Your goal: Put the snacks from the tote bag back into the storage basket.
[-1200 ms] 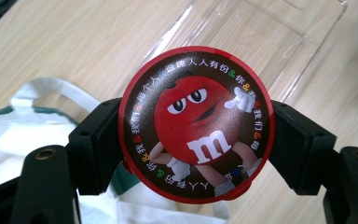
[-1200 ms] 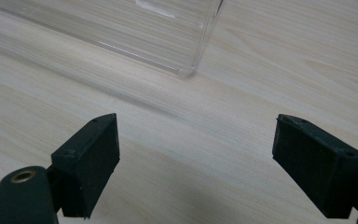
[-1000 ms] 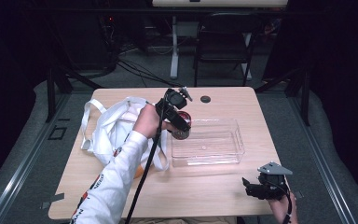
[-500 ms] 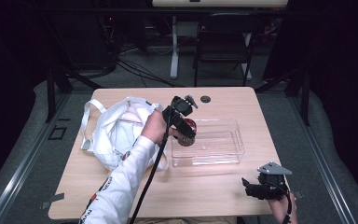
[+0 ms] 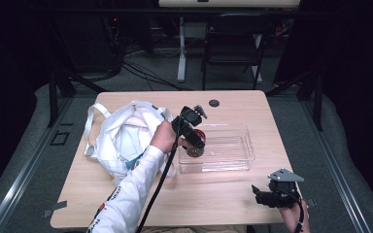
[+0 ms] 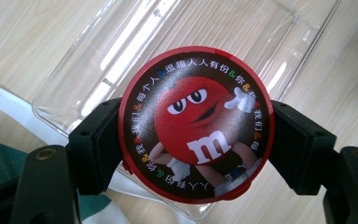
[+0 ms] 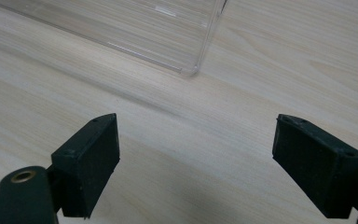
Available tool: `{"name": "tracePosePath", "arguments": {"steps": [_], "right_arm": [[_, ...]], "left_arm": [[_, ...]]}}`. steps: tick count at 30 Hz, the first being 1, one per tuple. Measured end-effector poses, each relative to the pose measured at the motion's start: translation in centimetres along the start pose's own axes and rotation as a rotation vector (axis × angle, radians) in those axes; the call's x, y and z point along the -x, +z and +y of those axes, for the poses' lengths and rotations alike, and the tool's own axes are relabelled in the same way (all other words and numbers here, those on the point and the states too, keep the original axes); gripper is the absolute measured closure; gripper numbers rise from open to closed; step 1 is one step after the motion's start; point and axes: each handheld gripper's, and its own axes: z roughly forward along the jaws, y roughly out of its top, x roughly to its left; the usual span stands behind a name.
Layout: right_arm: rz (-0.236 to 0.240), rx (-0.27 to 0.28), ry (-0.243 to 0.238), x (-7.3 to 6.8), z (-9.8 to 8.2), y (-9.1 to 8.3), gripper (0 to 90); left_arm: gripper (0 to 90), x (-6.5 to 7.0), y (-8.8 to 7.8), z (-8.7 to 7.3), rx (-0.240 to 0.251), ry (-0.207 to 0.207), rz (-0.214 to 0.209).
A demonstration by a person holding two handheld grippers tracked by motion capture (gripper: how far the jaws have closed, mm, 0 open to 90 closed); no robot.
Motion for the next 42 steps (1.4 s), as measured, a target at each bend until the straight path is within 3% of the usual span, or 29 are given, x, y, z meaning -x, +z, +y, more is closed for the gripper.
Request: {"name": "tracePosePath", "arguments": {"steps": [19,42], "right_arm": [[-0.005,-0.003,-0.001,0.0,0.0,0.0,14.3],[-0.008,-0.005,-0.002,0.0,0.0,0.0,14.4]], "left_arm": [[25.8,-0.2,1.2,-0.9,-0.012,-0.022,-0.022],[25.8,-0.6,3.8,-2.3,-0.042,-0.106,-0.024]]}}
